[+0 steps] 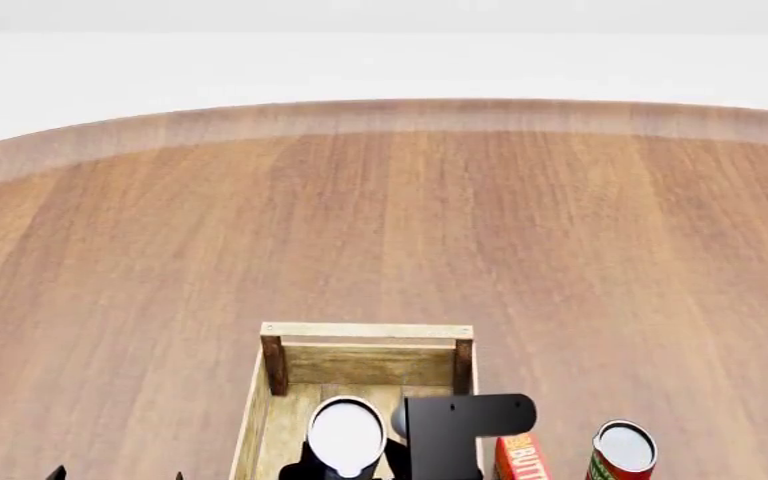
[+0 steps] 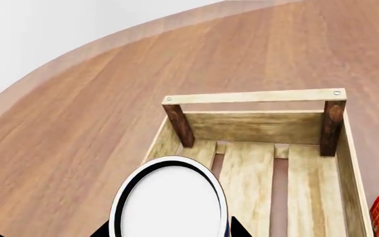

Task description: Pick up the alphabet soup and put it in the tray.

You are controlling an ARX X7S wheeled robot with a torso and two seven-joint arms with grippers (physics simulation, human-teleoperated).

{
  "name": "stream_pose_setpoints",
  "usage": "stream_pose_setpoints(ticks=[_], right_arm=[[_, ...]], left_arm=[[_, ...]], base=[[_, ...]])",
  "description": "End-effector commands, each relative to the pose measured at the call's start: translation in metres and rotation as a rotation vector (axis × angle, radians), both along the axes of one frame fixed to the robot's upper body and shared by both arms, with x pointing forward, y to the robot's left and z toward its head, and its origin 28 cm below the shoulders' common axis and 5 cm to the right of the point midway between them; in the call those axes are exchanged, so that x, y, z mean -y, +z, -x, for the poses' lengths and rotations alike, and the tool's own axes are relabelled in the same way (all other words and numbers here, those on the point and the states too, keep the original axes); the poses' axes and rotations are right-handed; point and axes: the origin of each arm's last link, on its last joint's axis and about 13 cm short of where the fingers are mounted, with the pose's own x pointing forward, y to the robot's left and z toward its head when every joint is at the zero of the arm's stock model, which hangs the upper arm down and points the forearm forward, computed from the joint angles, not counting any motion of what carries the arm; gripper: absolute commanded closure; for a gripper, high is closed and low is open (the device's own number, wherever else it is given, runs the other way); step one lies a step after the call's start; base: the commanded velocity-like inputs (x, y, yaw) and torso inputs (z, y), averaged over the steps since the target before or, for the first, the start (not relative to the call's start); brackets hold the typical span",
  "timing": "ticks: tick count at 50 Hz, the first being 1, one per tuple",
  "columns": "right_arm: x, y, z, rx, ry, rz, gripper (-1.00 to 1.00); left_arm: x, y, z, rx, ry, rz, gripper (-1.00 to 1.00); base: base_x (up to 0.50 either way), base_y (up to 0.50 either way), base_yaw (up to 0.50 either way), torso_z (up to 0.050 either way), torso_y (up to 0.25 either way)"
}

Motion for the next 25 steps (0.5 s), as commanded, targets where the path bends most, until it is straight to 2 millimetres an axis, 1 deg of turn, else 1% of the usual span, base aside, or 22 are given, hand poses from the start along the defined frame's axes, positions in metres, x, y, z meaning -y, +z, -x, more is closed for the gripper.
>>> stream_pose_setpoints(ticks=[1, 25], right_arm=[[0.0, -0.005, -0.002, 0.002, -0.003, 0.018, 1.0], [-0.004, -0.017, -0.005, -0.052, 0.004, 0.038, 1.0]], left_arm=[[0.0, 0.0, 0.0, 0.0, 0.0, 0.0, -1.0], [0.0, 0.001, 0.001, 0.0, 0.0, 0.002, -1.0]], base=[[0.0, 0.0, 0.0, 0.0, 0.0], [0.0, 0.0, 0.0, 0.0, 0.001]])
